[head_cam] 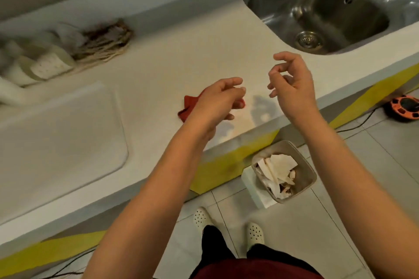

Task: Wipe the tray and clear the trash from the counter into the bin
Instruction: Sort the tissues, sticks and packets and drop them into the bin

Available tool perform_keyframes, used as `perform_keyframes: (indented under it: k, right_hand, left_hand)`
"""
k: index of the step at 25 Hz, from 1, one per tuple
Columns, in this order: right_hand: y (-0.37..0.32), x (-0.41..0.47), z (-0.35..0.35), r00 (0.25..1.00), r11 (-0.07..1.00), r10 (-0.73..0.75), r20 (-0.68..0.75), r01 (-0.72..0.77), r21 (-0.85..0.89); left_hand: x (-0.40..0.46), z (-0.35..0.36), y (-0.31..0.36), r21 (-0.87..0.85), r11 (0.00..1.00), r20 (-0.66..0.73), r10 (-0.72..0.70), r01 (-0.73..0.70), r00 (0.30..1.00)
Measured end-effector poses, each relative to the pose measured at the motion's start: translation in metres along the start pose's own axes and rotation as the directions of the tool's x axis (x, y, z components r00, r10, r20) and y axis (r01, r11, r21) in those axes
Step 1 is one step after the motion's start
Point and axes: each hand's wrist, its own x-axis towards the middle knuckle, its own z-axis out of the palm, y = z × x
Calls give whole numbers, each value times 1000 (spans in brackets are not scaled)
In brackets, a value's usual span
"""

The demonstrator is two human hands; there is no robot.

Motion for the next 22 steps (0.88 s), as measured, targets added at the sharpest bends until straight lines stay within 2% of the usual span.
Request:
perform_keyframes:
  k: [5,10,15,22]
  right_hand:
    - [-38,19,96,977,999,12,213,-2,-49]
    - [-56,28,170,916,990,9,402,48,-132]
    - [-66,36,236,881,969,-26,472,138,-205]
    - [-55,54,281,828,884,-7,561,267,-383]
  left_hand:
    - [-4,-108,17,-84,995,-261,37,-61,965]
    - [-7,-189,9,-145,982,-395,53,-119,917]
    - [1,-266,-1,-174,977,-483,28,-127,875]
    - [21,-329,-16,-87,994,-608,-4,-62,794]
